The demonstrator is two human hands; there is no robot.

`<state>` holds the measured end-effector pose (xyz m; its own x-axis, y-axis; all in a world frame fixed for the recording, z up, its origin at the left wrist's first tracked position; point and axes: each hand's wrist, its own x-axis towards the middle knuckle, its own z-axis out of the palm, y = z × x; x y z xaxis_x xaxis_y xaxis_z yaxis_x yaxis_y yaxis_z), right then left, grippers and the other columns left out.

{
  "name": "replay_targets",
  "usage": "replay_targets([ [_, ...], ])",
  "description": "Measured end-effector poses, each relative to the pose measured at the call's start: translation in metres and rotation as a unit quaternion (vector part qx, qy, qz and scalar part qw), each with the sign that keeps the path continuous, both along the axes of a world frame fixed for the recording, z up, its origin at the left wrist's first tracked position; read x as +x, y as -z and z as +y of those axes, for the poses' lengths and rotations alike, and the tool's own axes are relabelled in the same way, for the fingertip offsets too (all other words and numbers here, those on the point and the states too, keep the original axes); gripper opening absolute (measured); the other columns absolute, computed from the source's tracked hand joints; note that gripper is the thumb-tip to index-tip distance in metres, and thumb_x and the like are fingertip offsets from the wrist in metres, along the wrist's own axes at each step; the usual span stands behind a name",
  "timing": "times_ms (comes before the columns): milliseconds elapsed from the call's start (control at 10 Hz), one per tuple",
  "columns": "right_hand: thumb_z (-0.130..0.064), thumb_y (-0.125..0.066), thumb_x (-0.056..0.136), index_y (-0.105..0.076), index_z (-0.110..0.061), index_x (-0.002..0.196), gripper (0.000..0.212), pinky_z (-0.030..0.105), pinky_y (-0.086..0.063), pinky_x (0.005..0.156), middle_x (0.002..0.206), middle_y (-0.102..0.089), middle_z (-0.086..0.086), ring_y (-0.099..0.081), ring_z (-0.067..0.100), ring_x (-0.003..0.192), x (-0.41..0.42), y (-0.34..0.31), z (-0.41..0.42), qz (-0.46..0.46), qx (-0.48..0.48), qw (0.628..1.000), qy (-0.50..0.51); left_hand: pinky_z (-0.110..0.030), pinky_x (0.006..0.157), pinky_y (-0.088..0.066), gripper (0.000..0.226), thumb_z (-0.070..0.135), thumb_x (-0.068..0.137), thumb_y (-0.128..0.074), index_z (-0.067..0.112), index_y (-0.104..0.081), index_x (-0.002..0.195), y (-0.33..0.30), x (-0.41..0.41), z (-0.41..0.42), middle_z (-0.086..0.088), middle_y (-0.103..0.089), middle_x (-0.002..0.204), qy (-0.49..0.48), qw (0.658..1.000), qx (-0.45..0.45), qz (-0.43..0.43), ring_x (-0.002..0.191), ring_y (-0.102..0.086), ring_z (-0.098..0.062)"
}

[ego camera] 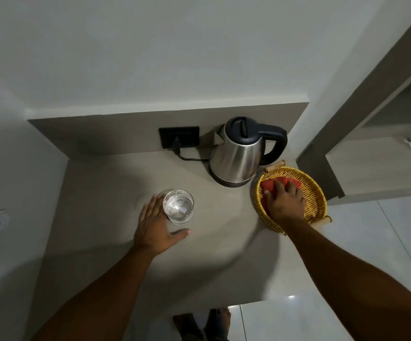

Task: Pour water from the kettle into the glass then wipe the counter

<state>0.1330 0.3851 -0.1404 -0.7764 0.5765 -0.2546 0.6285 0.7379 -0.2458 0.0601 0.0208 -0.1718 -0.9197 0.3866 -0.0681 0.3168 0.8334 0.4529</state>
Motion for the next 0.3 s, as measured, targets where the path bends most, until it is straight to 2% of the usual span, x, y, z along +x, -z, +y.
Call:
replay_targets([
  [100,-0.06,-0.034,0.102,-0.028,-0.023,0.155,0.065,0.062,-0.01,0.12,0.165,-0.02,0.014,-0.013,0.041,0.151,0.001,-0.003,-0.003,-0.002,0.007,1.0,0.005,-0.043,0.129,-0.013,0.122,0.088,0.059,-0.065,0.026,-0.028,0.158,0.002,0.001,-0.002,0.001,-0.027,0.167,0.015,1.0,-0.022,-0.001,0.158,-0.015,-0.022],
  [200,-0.056,-0.034,0.102,-0.03,-0.016,0.152,0.064,0.061,-0.012,0.122,0.162,-0.026,0.015,-0.015,0.038,0.151,0.004,-0.011,-0.016,0.076,0.028,0.997,-0.008,-0.044,0.124,-0.028,0.118,0.083,0.055,-0.075,0.031,-0.034,0.153,-0.012,-0.007,-0.004,0.007,-0.038,0.158,0.032,0.998,0.034,-0.029,0.151,-0.033,-0.02],
  [300,-0.051,-0.03,0.105,-0.029,-0.013,0.153,0.062,0.054,-0.01,0.123,0.164,-0.024,0.014,-0.014,0.033,0.153,0.003,-0.034,-0.034,0.157,0.032,0.986,-0.041,-0.041,0.109,-0.045,0.103,0.077,0.053,-0.081,0.029,-0.046,0.138,-0.029,-0.008,-0.007,0.007,-0.055,0.136,0.029,0.993,0.115,-0.007,0.129,-0.054,-0.018],
])
